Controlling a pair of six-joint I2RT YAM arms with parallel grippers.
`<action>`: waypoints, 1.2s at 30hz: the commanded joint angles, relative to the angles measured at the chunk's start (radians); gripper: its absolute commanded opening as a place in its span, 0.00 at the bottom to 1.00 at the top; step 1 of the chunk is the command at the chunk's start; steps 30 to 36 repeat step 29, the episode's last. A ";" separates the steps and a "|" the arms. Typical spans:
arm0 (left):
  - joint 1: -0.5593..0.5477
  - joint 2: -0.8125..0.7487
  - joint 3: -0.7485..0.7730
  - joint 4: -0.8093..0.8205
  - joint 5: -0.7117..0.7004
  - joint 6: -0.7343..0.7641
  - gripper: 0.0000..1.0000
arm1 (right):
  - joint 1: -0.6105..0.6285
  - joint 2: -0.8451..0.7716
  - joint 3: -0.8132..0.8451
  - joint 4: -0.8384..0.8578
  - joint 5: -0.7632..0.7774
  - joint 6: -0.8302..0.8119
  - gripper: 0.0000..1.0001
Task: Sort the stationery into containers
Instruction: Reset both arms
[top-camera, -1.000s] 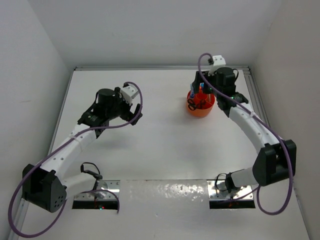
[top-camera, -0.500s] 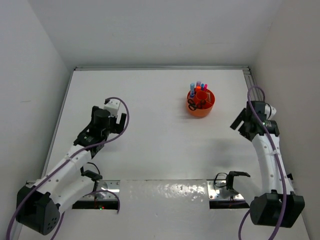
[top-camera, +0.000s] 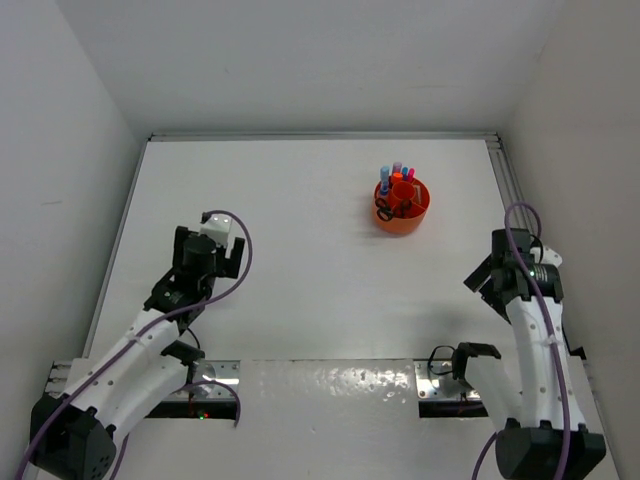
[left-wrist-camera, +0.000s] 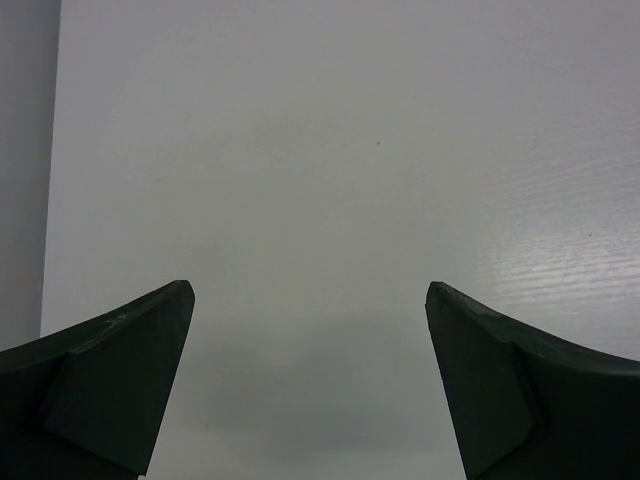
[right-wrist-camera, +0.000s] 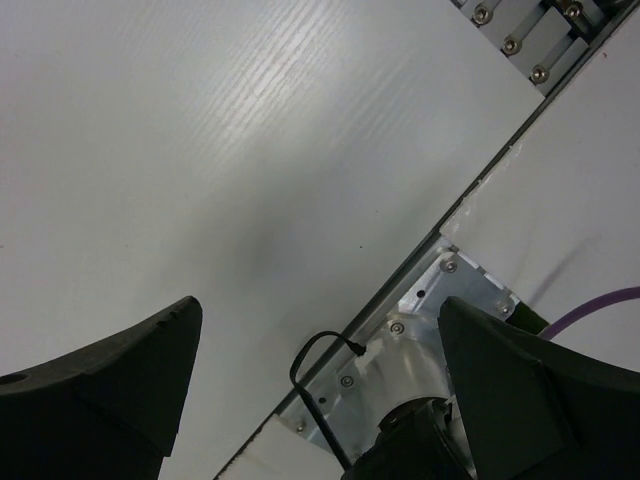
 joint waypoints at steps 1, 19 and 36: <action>-0.016 -0.019 -0.014 0.059 -0.006 0.016 1.00 | 0.000 -0.080 0.004 -0.042 0.003 0.042 0.99; -0.030 -0.074 -0.031 0.058 -0.007 0.018 1.00 | 0.000 -0.205 -0.012 -0.054 -0.018 0.031 0.99; -0.030 -0.077 -0.031 0.055 -0.007 0.016 1.00 | 0.000 -0.253 -0.039 -0.034 -0.018 0.020 0.99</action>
